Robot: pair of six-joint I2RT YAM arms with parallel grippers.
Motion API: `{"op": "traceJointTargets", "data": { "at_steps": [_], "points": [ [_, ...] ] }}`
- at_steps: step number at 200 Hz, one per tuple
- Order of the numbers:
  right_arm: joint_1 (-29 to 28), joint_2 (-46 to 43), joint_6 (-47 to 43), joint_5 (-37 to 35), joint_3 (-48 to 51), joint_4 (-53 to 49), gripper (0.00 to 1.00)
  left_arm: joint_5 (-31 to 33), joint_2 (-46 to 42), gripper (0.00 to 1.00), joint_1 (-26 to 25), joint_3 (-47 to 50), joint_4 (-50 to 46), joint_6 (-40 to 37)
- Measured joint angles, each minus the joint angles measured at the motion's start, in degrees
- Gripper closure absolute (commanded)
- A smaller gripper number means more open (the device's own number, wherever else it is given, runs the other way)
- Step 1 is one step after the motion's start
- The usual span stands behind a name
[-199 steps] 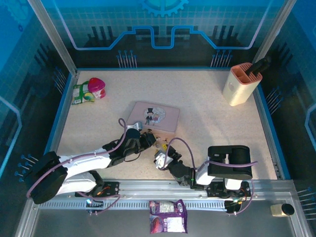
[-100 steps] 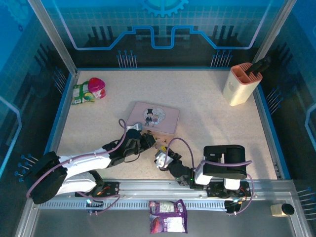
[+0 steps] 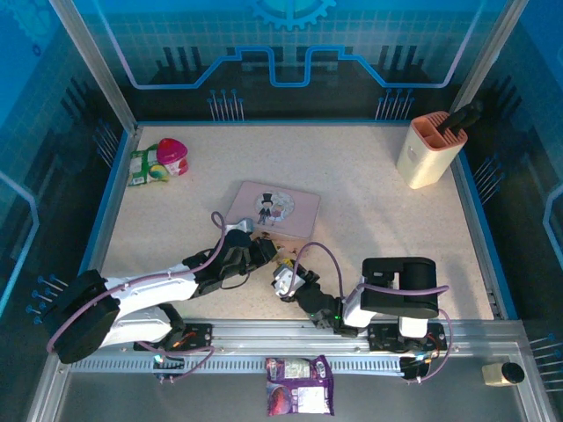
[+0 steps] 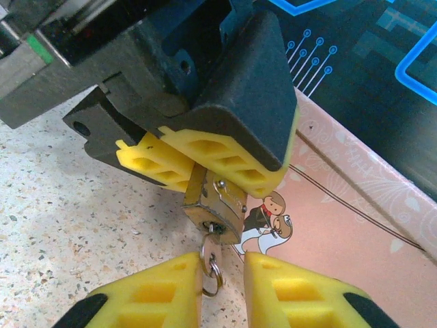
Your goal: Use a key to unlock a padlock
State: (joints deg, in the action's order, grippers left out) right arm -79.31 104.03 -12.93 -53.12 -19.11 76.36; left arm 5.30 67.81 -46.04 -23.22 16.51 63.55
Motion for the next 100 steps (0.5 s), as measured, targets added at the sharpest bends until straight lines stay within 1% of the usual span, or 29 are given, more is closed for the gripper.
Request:
{"op": "traceJointTargets", "data": {
  "at_steps": [67, 100],
  "points": [
    [0.4, 0.6, 1.7, 0.2, -0.6, -0.7, 0.81, 0.0, 0.0, 1.00, 0.0, 0.0, 0.0, 0.0],
    [0.6, 0.5, 3.8, 0.3, -1.6, -3.1, 0.83, 0.0, 0.1, 1.00, -0.1, 0.0, 0.0, 0.6]
  ]
}}
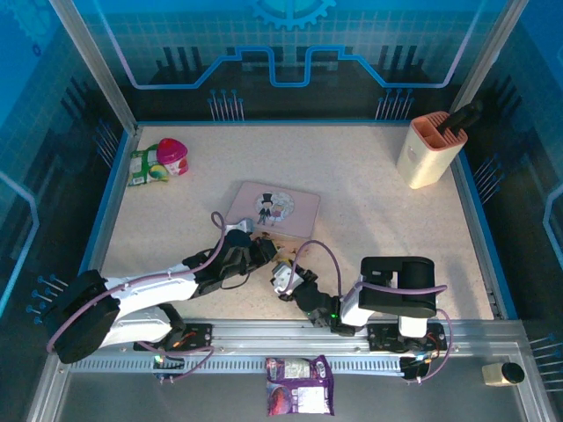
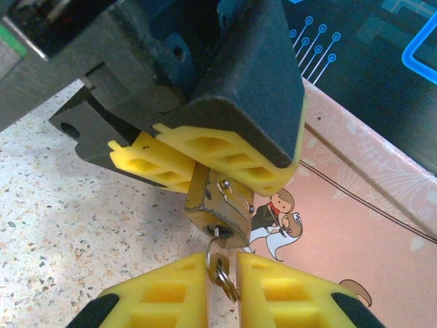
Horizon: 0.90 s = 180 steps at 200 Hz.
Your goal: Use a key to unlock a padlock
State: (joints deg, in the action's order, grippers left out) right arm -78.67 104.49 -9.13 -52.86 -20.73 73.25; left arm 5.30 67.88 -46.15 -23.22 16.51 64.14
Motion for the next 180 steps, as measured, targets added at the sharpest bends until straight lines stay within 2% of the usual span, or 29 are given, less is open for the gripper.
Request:
{"op": "traceJointTargets", "data": {
  "at_steps": [78, 180],
  "points": [
    [0.4, -2.7, 6.6, 0.9, -1.5, -7.1, 0.89, 0.4, 0.2, 1.00, -0.2, 0.0, 0.1, 0.0],
    [0.9, -5.8, 26.7, 4.8, -1.4, -13.8, 0.98, 0.4, 1.9, 0.99, -0.4, 0.0, 0.5, 0.0]
  ]
}}
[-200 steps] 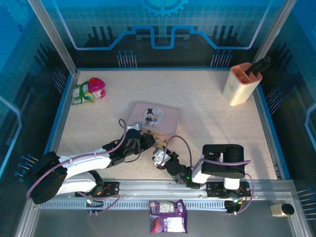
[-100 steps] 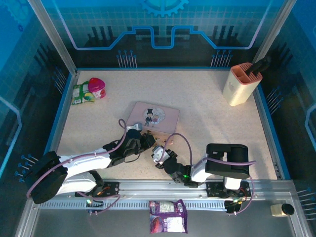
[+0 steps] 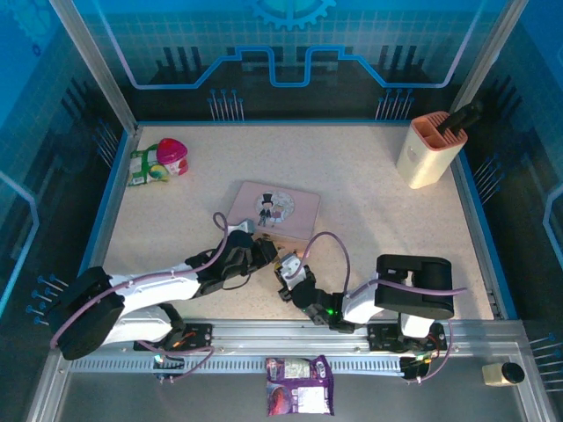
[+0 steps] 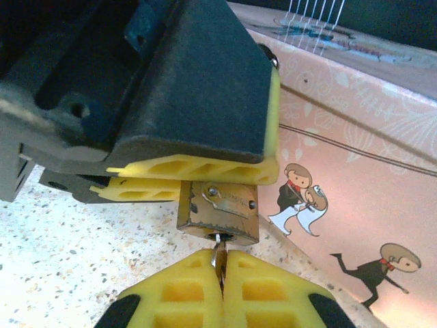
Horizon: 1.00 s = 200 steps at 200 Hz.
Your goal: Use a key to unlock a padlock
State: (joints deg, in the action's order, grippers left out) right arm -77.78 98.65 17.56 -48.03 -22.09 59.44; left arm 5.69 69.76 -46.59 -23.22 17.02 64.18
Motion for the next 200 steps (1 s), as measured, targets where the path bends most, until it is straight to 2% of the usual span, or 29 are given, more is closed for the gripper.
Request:
{"op": "traceJointTargets", "data": {
  "at_steps": [40, 56, 115, 200],
  "points": [
    [0.5, 0.0, 6.6, 3.0, 1.0, 0.0, 1.00, -0.2, 1.4, 0.91, -0.2, 0.0, 0.0, 0.0],
    [0.7, 0.0, 8.9, 4.2, 1.6, 0.5, 1.00, -0.2, 1.8, 0.81, -0.3, 0.0, 0.0, 0.0],
    [0.5, -1.2, 13.4, 5.4, 2.2, 0.0, 1.00, 0.1, 2.1, 0.59, -0.5, 0.0, 0.0, 0.2],
    [0.8, -1.2, 17.0, 5.9, 4.7, 2.8, 1.00, 2.3, -2.3, 0.45, 0.9, 0.1, -1.3, 0.2]
  ]
}}
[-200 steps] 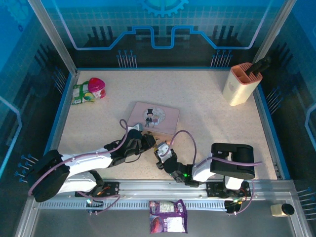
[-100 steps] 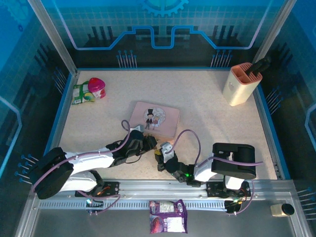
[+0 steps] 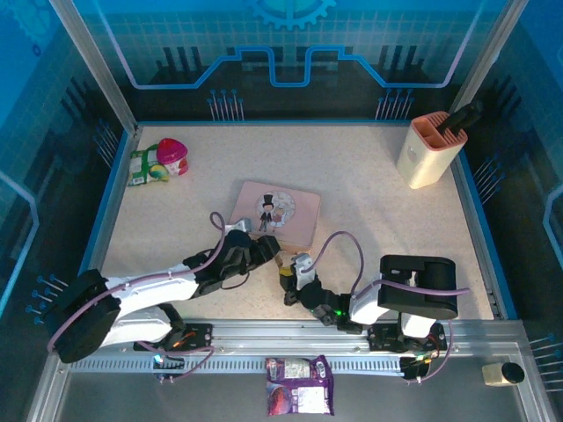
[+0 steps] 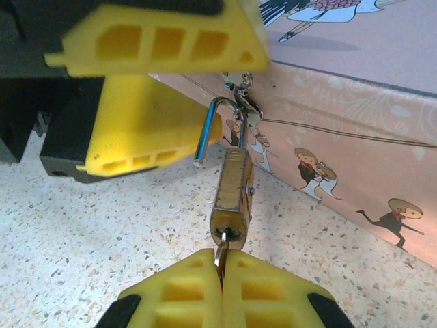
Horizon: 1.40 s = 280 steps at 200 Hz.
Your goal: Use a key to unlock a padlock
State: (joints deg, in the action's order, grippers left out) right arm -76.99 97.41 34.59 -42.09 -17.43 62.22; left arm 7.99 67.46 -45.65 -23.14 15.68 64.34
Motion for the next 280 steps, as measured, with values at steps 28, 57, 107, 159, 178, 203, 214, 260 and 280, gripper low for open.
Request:
{"op": "traceJointTargets", "data": {
  "at_steps": [28, 57, 107, 159, 178, 203, 214, 260, 280],
  "points": [
    [0.6, 0.0, 2.4, 0.2, 1.0, -0.1, 1.00, 1.7, -4.6, 0.38, 1.8, 0.0, -2.7, -1.6],
    [2.1, 0.0, 4.5, 0.8, 2.3, 0.0, 1.00, 3.3, -9.8, 0.32, 5.0, 0.0, -6.7, -4.2],
    [9.2, -3.8, 6.4, 3.6, 3.7, -5.7, 1.00, 3.8, -12.6, 0.26, 9.9, 0.0, -11.8, -8.5],
    [15.6, -11.3, 6.8, 5.2, 4.2, -13.8, 1.00, 2.8, -9.6, 0.23, 10.3, -0.1, -12.7, -11.9],
    [15.6, -11.3, 7.1, 6.0, 3.8, -14.9, 1.00, 2.1, -8.0, 0.21, 10.3, -0.4, -12.6, -12.5],
    [15.6, -8.9, 7.9, 7.8, 3.5, -13.6, 1.00, 1.3, -7.1, 0.20, 10.3, -1.1, -12.5, -13.4],
    [15.6, -7.4, 8.9, 8.6, 3.3, -12.5, 1.00, 1.1, -7.1, 0.19, 10.3, -1.3, -12.4, -13.6],
    [15.7, -1.5, 12.4, 10.3, 3.2, -6.4, 0.87, 1.0, -7.1, 0.18, 10.3, -1.6, -12.4, -14.0],
    [15.6, 0.2, 13.3, 10.9, 3.6, -3.2, 0.73, 1.0, -7.1, 0.18, 10.3, -1.6, -12.4, -14.0]
  ]
}}
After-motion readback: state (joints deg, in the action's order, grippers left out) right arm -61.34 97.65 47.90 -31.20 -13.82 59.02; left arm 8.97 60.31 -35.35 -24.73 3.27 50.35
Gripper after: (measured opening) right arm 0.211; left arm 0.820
